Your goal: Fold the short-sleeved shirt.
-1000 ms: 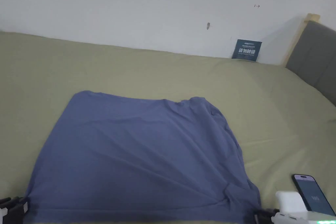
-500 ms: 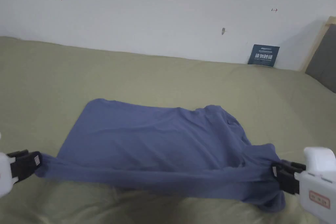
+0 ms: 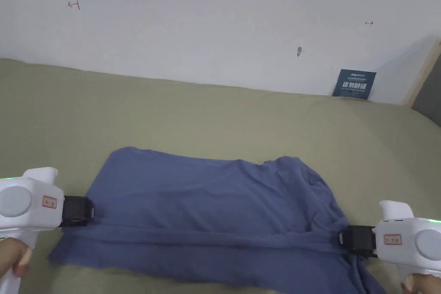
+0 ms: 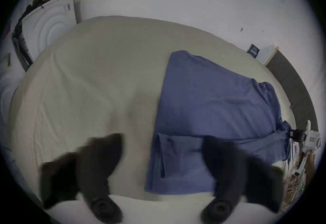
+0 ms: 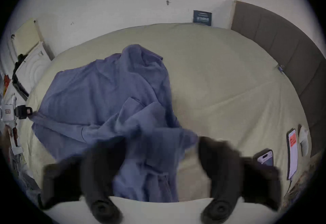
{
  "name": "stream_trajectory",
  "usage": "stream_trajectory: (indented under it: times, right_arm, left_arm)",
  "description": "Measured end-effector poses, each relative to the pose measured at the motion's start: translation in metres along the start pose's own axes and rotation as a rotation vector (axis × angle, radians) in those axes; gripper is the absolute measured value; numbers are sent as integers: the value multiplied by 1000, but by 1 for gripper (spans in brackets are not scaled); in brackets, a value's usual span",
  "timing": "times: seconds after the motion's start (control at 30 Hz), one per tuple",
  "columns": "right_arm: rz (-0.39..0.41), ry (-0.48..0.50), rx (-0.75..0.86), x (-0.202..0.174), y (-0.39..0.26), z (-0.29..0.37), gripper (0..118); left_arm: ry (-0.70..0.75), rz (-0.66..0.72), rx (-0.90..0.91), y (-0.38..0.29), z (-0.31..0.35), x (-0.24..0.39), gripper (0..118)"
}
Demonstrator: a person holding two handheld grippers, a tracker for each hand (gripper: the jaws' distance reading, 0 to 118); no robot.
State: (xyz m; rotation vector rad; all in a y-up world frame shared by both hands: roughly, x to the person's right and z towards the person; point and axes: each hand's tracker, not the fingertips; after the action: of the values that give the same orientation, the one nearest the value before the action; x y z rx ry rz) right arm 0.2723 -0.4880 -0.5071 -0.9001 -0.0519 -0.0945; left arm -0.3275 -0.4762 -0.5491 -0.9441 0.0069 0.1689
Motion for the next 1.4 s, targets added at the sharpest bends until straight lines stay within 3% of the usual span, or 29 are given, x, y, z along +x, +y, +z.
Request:
stream_trajectory:
  times: [0.07, 0.17, 0.27, 0.3, 0.33, 0.37, 0.43, 0.47, 0.53, 0.6, 0.77, 0.8, 0.83, 0.9, 1.0, 1.13, 1.23, 1.27, 1.3, 1.37, 1.4]
  right_arm:
    - [-16, 56, 132, 4, -7, 24, 91]
    - [34, -41, 258, -7, -18, 65, 94]
    - [47, -62, 365, -22, -47, 108, 95]
    - [45, -67, 380, -29, -59, 119, 94]
    - [50, -58, 376, -34, -73, 128, 89]
    - [53, -48, 363, -39, -84, 134, 78]
    - [39, 6, 280, -49, -111, 140, 12]
    - [32, 16, 244, -52, -121, 137, 0]
    - [32, -41, 206, -64, -145, 134, 0]
    - [48, 20, 184, -68, -159, 129, 0]
    - [25, 27, 173, -68, -149, 122, 0]
    - [26, 27, 178, -68, -142, 123, 0]
    - [30, 30, 191, -67, -136, 124, 0]
    - [53, 29, 215, -66, -126, 125, 0]
    - [88, 15, 229, -59, -115, 124, 0]
    - [99, -32, 226, -44, -108, 120, 0]
    - [100, -51, 214, -32, -103, 114, 0]
    - [92, -60, 205, -29, -103, 109, 5]
    - [81, -62, 192, -25, -101, 104, 31]
    - [55, -48, 165, -14, -96, 93, 100]
    - [27, -26, 124, -9, -94, 81, 118]
  left_arm:
    - [-63, 46, 66, -7, 24, -9, 99]
    - [-67, 30, 211, -28, 76, -8, 96]
    - [-65, -60, 370, -65, 127, -3, 87]
    - [-59, -89, 406, -82, 139, 0, 70]
    - [-41, -102, 419, -98, 147, 3, 45]
    - [-22, -111, 416, -112, 151, 5, 13]
    - [5, -127, 394, -145, 153, 12, 6]
    - [10, -143, 385, -158, 154, 14, 3]
    - [-35, -172, 307, -176, 141, 9, 3]
    - [-62, -152, 253, -186, 134, 11, 3]
    - [-100, -166, 213, -162, 105, 14, 3]
    - [-93, -163, 215, -149, 94, 13, 13]
    - [-84, -158, 200, -134, 79, 12, 36]
    - [-73, -118, 175, -110, 54, 6, 97]
    - [-62, -85, 106, -77, 14, -1, 99]
    - [151, -209, 19, -61, -25, 12, 99]
    - [51, -226, 13, -63, -30, 14, 95]
    - [45, -210, 18, -62, -28, 12, 91]
    - [27, -168, 13, -60, -24, 7, 79]
    - [37, -114, 46, -58, -15, 3, 32]
    - [19, -106, 64, -58, -11, 0, 9]
